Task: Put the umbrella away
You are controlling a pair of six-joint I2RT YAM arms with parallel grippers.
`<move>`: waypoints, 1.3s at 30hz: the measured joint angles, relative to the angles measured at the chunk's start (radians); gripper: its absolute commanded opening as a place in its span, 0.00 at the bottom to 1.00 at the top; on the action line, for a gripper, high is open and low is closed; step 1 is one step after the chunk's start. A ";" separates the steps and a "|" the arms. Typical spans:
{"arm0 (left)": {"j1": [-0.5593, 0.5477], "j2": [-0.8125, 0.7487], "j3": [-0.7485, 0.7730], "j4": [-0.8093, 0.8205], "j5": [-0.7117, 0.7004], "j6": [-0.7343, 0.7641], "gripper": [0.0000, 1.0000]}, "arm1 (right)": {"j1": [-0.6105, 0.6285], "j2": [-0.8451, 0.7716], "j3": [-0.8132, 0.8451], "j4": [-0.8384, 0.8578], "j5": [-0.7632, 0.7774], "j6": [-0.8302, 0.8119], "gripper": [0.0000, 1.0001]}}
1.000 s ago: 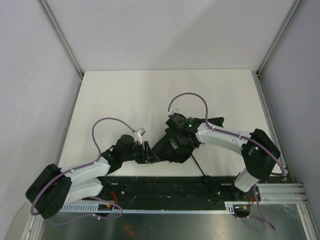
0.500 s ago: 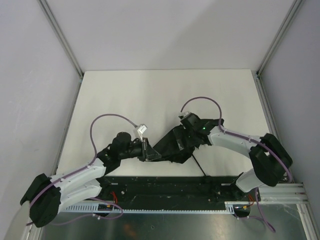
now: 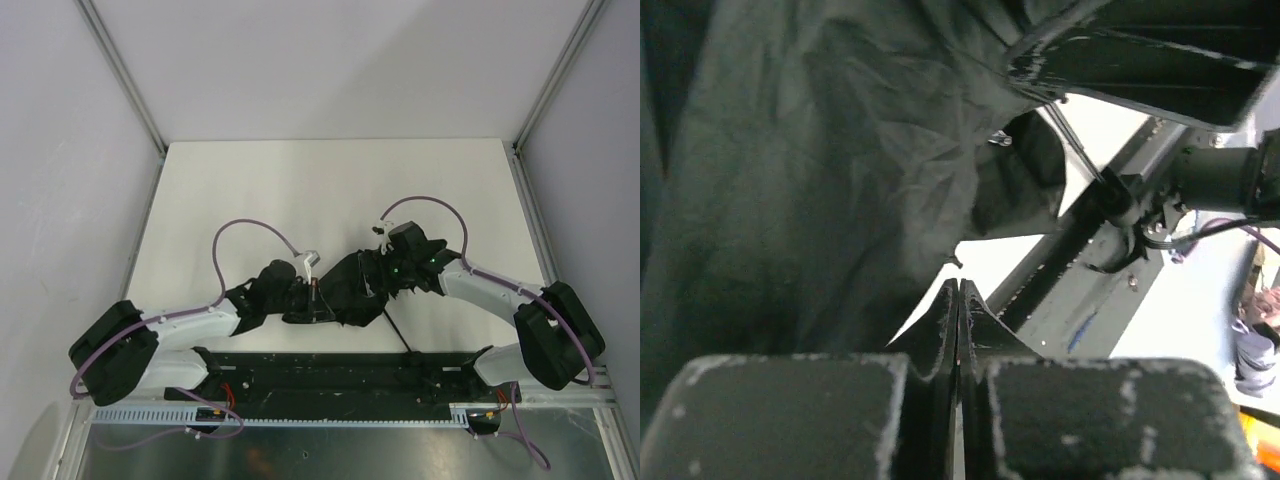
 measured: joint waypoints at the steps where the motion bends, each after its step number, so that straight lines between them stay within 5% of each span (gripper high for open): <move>1: -0.001 -0.003 -0.009 -0.001 -0.022 -0.007 0.00 | -0.002 0.000 -0.001 0.002 -0.008 -0.003 0.99; 15: -0.013 0.233 -0.010 0.125 -0.130 -0.125 0.00 | 0.081 0.032 -0.002 0.058 -0.033 -0.009 0.99; 29: -0.025 0.318 -0.007 0.273 -0.127 -0.177 0.00 | 0.288 0.196 0.084 0.060 0.288 0.046 0.99; 34: -0.026 0.283 -0.057 0.305 -0.133 -0.190 0.00 | 0.340 0.306 0.179 -0.001 0.431 0.060 0.83; 39: -0.017 0.132 -0.167 0.296 -0.124 -0.201 0.11 | 0.350 0.364 0.218 0.003 0.461 0.076 0.47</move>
